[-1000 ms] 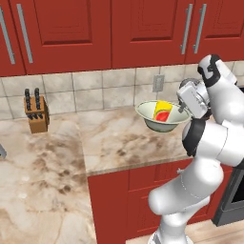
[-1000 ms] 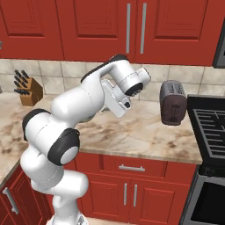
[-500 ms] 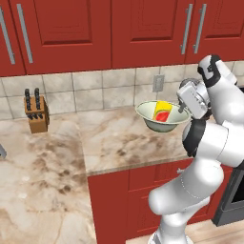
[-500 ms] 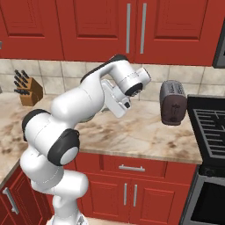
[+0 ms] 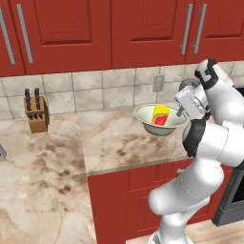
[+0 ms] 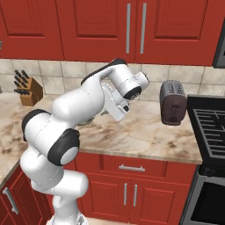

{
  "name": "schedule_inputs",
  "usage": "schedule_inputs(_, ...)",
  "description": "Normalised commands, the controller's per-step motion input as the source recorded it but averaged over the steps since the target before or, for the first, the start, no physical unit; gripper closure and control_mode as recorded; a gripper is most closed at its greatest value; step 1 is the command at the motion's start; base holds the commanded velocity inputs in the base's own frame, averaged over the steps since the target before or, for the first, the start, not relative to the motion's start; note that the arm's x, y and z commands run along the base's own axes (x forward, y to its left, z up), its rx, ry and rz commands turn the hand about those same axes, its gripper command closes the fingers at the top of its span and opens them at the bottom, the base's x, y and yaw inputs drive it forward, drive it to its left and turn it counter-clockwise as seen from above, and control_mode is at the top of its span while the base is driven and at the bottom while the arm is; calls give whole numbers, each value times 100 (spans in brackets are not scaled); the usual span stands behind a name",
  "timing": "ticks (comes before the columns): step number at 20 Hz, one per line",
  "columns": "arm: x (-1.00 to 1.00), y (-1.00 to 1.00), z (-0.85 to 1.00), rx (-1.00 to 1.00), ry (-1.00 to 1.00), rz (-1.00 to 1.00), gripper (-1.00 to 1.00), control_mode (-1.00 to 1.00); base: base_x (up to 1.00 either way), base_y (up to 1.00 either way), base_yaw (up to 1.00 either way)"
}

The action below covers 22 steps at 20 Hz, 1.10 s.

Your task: Place the cup inside the bowl on the dining table and move the bowl to any counter.

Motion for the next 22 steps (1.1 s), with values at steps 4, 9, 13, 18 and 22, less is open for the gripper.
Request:
schedule_inputs(4, 0, 14, -29, 0, 0, 0, 100, -100, 0, 0, 0)
schedule_inputs(9, 0, 14, -21, 0, 0, 0, 100, -100, 0, 0, 0)
schedule_inputs(13, 0, 15, -22, 0, -3, 0, 100, -100, 0, 0, 0)
schedule_inputs(18, 0, 16, -19, 0, -5, 0, 100, -100, 0, 0, 0)
schedule_inputs(22, 4, 23, -22, 0, -4, 0, 100, -100, 0, 0, 0)
